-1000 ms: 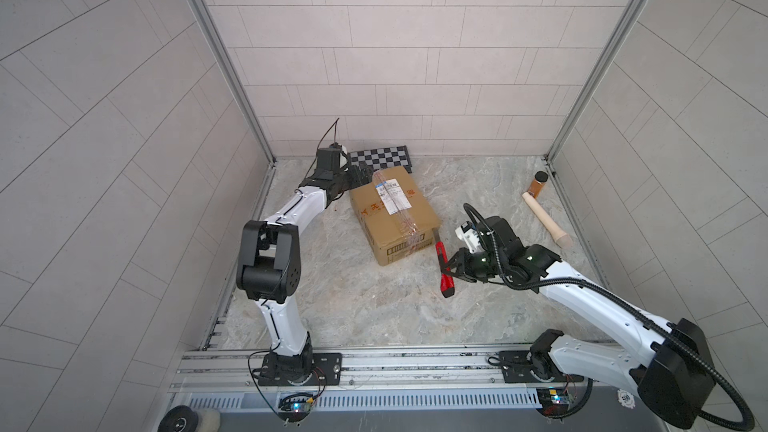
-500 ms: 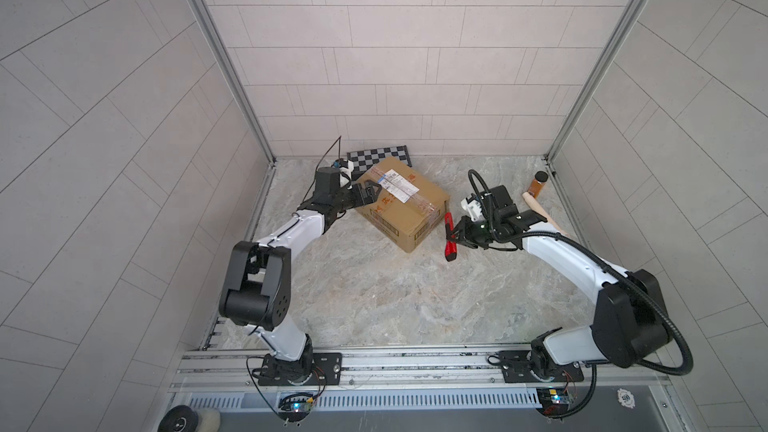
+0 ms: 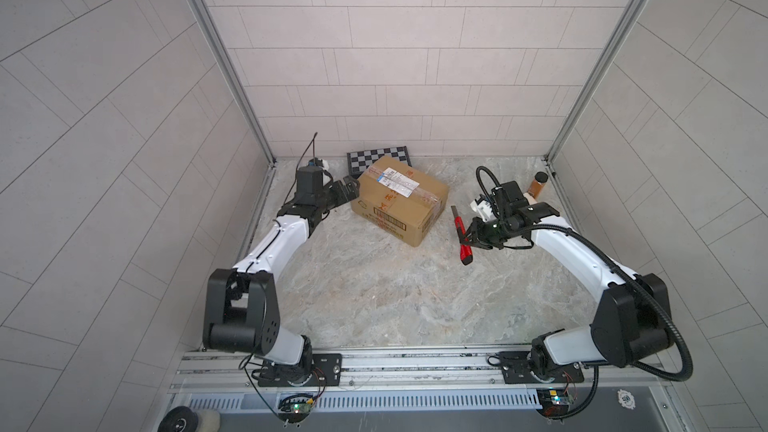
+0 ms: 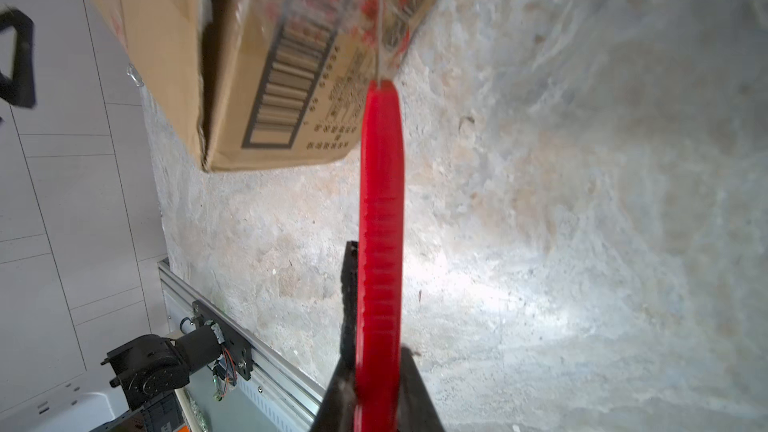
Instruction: Unpack the express box
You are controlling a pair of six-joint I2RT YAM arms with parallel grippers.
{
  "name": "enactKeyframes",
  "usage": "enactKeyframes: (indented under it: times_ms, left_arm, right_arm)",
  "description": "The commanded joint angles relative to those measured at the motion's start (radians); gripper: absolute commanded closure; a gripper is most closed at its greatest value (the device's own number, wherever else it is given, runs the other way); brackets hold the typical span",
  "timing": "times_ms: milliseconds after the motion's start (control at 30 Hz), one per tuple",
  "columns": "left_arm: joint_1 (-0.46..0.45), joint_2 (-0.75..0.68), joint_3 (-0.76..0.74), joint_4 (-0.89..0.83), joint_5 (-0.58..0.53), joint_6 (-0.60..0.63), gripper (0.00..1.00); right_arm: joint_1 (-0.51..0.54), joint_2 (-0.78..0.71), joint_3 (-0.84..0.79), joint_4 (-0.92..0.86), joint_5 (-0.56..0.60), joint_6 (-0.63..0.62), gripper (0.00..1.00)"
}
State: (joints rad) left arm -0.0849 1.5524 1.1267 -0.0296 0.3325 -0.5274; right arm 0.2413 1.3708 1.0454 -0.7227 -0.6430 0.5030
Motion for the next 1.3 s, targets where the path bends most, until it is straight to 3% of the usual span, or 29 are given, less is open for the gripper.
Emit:
enactKeyframes:
  times_ms: [0, 233, 433, 733, 900, 1067, 1200, 1267]
  left_arm:
    - [0.003, 0.132, 0.108, -0.005, -0.034, 0.014, 0.0]
    - [0.004, 0.388, 0.357, -0.066, 0.022, 0.039, 0.0]
    - [-0.016, 0.402, 0.284, 0.027, 0.12, -0.002, 0.0]
    - [-0.171, 0.215, -0.042, 0.267, 0.237, -0.094, 0.0]
    - [-0.315, 0.052, -0.239, 0.341, 0.203, -0.169, 0.0]
    - [-0.475, -0.12, -0.358, 0.311, 0.08, -0.228, 0.0]
    - [-0.441, -0.253, -0.385, 0.192, -0.023, -0.194, 0.0]
    - [-0.357, -0.276, -0.352, 0.113, -0.026, -0.144, 0.0]
  right_arm:
    - [0.017, -0.074, -0.05, 0.002, 0.016, 0.029, 1.0]
    - [0.054, -0.061, -0.039, 0.043, 0.022, 0.063, 1.0]
    - [0.059, 0.046, 0.056, 0.083, 0.016, 0.047, 1.0]
    - [0.026, 0.281, 0.287, -0.003, 0.02, -0.088, 1.0]
    - [-0.047, 0.338, 0.378, -0.09, 0.045, -0.16, 1.0]
    - [-0.145, 0.3, 0.374, -0.138, 0.081, -0.196, 1.0]
    - [-0.183, 0.208, 0.322, -0.162, 0.13, -0.213, 1.0]
    - [-0.182, 0.153, 0.285, -0.176, 0.15, -0.207, 1.0]
